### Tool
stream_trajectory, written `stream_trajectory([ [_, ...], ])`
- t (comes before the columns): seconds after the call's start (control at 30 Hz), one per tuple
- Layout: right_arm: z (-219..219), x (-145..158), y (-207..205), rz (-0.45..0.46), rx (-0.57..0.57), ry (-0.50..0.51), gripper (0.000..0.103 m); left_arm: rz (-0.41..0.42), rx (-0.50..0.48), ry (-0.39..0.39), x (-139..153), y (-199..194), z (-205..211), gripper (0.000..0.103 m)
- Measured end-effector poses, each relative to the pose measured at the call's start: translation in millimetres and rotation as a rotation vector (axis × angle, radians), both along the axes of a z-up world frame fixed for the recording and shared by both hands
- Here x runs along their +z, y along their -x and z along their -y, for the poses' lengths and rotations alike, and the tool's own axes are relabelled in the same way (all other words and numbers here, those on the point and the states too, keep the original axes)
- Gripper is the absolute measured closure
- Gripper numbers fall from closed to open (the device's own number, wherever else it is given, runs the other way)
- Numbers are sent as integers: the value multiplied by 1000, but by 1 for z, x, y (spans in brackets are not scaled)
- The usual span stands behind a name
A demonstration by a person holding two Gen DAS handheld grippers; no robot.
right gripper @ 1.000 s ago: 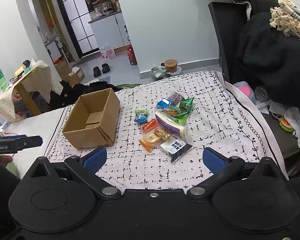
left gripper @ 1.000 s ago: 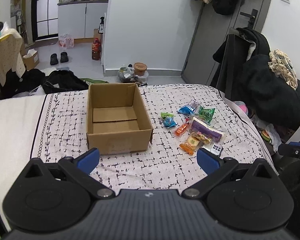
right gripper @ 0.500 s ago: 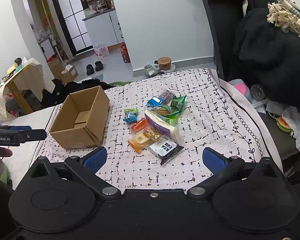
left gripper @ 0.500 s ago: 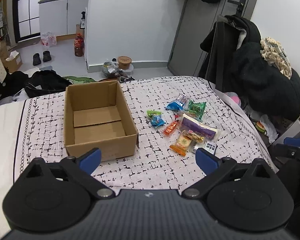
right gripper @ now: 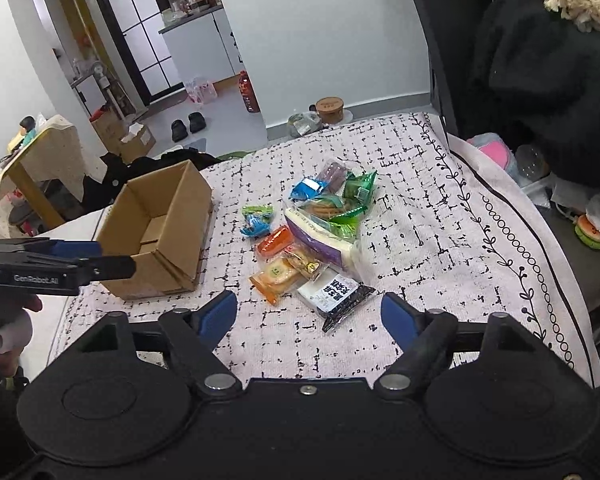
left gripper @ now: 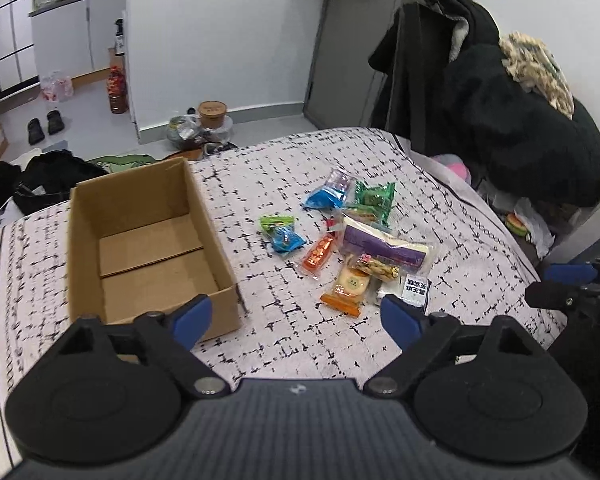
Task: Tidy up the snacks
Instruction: 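Move both tools forward over the snack pile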
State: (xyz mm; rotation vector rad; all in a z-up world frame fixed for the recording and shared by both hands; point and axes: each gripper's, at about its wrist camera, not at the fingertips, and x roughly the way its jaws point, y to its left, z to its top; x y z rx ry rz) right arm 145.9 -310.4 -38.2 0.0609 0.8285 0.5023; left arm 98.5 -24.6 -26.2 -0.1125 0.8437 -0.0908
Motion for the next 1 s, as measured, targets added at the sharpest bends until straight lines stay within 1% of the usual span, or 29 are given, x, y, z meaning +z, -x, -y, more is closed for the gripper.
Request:
stream_trajectory([
  [0.17,-4,-9,-15,-23,-8,4,33,-28,-35,-9,-17,-23,5,20],
  [0.57,-18,-29,-50,-55,-25,55,35,-81,-108,21,-56,-76,20,33],
  [0.77,-20,-36,-64,-64,-41,65,36,-119,-125,50,-79,-96,30,36],
  [1.0,-24,-44,-75,-70,-42,84,39,-142,-131,82,-98,-115,41,38],
])
